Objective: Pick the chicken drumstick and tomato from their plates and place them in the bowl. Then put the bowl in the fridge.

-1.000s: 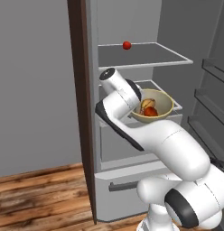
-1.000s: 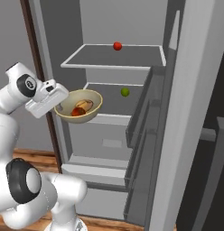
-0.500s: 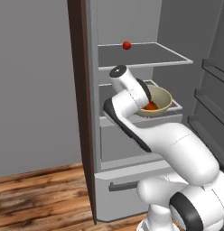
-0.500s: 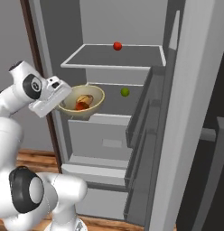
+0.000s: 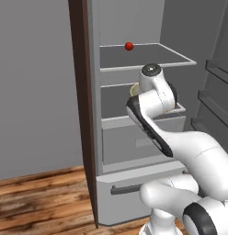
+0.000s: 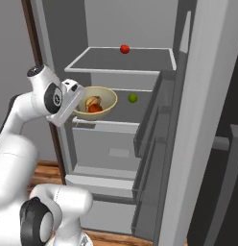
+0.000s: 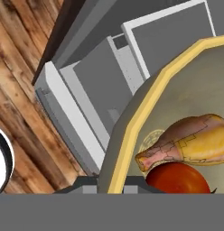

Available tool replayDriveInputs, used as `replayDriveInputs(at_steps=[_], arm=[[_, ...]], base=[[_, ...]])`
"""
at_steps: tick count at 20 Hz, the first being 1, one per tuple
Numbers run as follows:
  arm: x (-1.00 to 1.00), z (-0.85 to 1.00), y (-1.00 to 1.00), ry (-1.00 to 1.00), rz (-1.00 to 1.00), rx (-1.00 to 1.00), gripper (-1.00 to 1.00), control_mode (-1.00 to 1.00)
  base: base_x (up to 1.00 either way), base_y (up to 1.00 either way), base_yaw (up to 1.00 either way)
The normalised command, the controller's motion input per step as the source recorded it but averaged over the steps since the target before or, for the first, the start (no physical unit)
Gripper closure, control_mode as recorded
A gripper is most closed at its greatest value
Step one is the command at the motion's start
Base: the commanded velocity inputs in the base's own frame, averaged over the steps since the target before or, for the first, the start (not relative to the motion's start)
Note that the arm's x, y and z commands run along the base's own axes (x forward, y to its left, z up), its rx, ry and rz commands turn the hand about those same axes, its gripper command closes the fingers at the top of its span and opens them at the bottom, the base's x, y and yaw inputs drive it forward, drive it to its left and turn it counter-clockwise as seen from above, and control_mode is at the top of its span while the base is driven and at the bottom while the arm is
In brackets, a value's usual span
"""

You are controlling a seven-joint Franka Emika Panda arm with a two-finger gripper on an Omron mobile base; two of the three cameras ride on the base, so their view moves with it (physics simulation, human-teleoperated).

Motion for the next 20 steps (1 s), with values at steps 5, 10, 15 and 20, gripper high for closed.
replayDriveInputs(at_steps=[5, 10, 15, 20], arm=[[0.01, 0.08, -0.36, 0.07, 0.2, 0.0, 1.0, -1.0], [0.06, 0.01, -0.27, 0.0, 0.14, -0.05, 1.0, -1.0], [0.19, -0.07, -0.18, 0.0, 0.33, -0.13, 1.0, -1.0], [0.18, -0.31, -0.07, 0.01, 0.5, -0.2, 1.0, -1.0]], base=[[0.0, 0.0, 0.0], [0.0, 0.0, 0.0], [0.0, 0.0, 0.0], [0.0, 0.0, 0.0]])
